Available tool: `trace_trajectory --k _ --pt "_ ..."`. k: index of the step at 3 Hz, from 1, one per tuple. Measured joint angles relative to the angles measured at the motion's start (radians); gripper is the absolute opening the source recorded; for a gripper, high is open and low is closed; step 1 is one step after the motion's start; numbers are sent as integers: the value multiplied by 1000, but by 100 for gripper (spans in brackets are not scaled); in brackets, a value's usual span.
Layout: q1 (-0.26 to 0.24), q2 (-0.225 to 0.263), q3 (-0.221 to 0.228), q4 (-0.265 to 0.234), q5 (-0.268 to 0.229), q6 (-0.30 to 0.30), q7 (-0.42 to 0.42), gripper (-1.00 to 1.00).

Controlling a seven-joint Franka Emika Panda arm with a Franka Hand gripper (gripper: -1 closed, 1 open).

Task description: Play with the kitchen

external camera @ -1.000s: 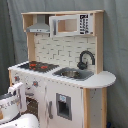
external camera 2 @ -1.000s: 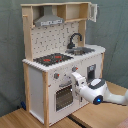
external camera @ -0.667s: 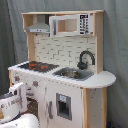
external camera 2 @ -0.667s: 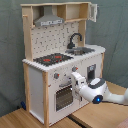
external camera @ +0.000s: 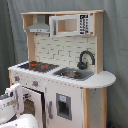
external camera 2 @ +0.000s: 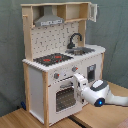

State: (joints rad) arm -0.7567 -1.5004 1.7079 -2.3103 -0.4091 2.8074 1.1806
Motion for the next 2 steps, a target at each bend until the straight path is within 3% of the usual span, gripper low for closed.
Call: trace_trajectory --k 2 --pt "110 32 26 18 20 -175 2 -100"
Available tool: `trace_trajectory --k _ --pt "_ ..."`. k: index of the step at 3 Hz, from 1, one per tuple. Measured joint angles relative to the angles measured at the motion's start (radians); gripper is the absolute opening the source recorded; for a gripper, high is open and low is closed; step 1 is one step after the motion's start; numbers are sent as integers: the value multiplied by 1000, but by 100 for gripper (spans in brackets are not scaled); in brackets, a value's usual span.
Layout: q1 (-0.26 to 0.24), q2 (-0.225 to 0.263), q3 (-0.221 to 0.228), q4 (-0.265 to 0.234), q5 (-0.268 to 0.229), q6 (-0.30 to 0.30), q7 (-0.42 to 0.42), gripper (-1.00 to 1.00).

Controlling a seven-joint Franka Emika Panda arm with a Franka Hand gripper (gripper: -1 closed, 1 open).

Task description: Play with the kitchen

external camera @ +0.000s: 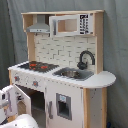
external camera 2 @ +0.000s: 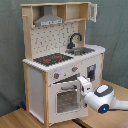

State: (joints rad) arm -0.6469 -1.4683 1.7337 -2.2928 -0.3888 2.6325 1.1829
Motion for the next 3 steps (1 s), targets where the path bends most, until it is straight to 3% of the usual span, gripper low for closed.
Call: trace_trajectory --k 2,3 --pt "51 8 23 75 47 -170 0 -100" --pt "53 8 32 130 73 -254 -3 -100"
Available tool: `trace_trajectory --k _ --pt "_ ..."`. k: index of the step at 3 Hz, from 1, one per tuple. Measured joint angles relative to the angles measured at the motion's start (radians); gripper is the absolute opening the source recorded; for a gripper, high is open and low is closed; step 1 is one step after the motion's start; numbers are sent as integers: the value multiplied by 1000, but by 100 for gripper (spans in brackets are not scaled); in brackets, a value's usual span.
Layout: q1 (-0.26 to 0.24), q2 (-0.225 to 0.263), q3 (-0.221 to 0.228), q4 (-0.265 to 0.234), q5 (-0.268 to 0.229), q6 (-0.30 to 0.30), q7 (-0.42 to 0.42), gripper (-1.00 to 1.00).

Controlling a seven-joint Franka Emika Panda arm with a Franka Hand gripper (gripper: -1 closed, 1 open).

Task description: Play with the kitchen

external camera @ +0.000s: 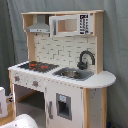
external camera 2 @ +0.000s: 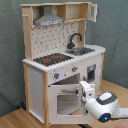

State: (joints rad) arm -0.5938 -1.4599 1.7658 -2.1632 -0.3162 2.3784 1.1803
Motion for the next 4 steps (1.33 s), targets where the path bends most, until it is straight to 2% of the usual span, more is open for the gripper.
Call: trace_trajectory --k 1,2,3,4 --pt "-1 1 -3 41 31 -60 -9 -100" --pt "0 1 -7 41 31 -63 -11 100" --pt "6 1 -26 43 31 -79 -23 100" --pt "39 1 -24 87 31 -157 -72 100"
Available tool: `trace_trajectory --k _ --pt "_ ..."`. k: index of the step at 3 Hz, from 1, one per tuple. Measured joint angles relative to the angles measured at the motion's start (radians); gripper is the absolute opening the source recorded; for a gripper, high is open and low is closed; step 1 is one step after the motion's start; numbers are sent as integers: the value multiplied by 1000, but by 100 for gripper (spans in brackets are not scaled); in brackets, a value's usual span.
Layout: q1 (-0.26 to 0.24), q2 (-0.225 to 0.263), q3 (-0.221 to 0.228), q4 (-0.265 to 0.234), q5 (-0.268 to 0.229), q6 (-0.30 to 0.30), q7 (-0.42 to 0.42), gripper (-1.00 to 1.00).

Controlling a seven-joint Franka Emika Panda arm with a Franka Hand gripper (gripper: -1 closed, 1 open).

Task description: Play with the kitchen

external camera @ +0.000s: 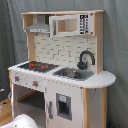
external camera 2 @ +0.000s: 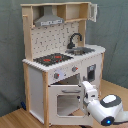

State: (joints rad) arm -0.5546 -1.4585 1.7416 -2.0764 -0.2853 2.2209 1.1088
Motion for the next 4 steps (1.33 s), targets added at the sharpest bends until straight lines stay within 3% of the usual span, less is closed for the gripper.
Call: trace_trajectory --k 1,4 --pt "43 0 -6 34 0 -44 -72 100" --pt "75 1 -136 32 -2 -29 -387 100"
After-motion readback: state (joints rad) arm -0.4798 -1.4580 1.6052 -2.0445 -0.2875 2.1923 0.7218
